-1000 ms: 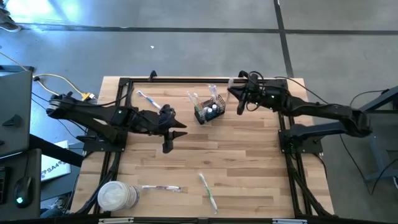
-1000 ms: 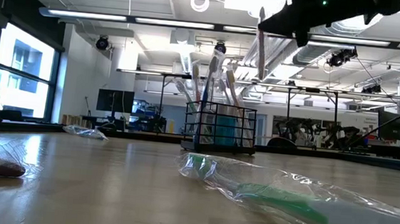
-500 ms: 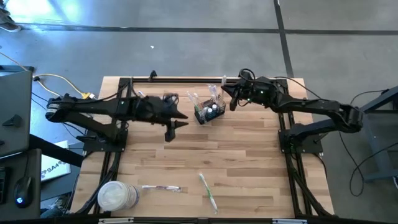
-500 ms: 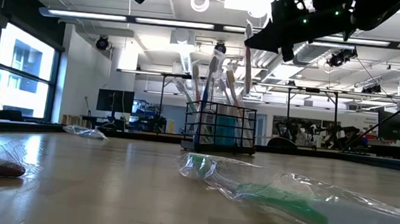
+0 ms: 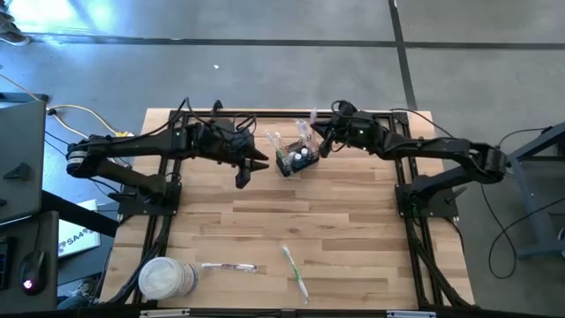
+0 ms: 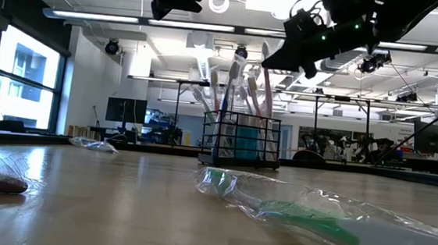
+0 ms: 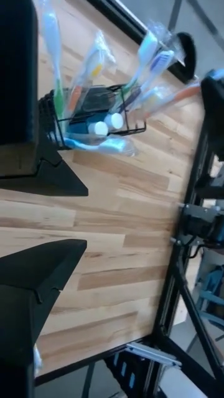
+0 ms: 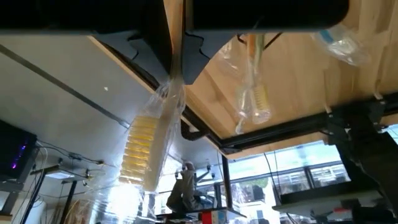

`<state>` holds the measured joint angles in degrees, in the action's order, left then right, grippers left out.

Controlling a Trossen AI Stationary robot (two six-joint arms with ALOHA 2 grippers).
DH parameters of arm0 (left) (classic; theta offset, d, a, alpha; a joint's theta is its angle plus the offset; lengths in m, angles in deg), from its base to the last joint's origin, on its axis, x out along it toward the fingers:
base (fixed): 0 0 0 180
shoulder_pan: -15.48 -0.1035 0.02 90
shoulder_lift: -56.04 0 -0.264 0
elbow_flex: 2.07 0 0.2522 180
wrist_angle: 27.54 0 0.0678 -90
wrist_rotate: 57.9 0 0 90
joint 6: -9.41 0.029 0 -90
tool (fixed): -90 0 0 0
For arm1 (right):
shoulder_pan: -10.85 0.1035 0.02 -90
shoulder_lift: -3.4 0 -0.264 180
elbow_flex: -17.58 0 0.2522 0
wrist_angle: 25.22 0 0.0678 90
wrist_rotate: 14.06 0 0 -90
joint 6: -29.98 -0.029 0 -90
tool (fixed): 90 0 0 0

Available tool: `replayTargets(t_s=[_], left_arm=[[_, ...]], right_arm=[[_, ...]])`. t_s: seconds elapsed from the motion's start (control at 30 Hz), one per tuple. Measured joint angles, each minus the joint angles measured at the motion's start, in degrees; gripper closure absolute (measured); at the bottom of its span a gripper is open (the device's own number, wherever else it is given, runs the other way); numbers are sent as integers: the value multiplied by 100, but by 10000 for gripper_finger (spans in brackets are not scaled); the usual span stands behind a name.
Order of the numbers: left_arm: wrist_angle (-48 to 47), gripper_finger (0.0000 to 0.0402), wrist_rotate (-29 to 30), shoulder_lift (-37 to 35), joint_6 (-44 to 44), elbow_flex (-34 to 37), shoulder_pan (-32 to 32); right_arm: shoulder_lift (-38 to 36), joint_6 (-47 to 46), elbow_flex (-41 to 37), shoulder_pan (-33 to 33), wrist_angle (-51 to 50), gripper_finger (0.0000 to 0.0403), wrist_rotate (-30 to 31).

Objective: Pick & Place toothbrushing station
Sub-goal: Put the orange toothbrush into the mesh organizer

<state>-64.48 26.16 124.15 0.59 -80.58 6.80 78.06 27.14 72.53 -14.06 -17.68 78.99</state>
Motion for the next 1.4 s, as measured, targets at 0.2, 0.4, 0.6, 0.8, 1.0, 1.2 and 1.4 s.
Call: replayTargets(t_s=[0.2, 0.4, 0.6, 0.8, 1.0, 1.2, 1.4], left_arm=[[-8, 279, -171, 49, 0, -3, 6], [-22, 279, -175, 82, 0, -4, 6], [-44, 279, -177, 81, 0, -4, 6], [-50, 279, -177, 81, 0, -4, 6], [-50, 279, -177, 81, 0, -4, 6], [-48, 279, -175, 81, 0, -4, 6], [-50, 279, -176, 81, 0, -4, 6]], right_arm=[[331, -151, 2, 4, 173, 395, 0], [570, -251, 2, 17, 210, 395, -4], [652, -340, 2, 20, 195, 395, -7], [652, -358, 2, 20, 95, 395, -4], [722, -361, 2, 121, -136, 395, 129], [806, -346, 2, 195, -202, 395, 224], [873, -403, 2, 242, -324, 395, 307]])
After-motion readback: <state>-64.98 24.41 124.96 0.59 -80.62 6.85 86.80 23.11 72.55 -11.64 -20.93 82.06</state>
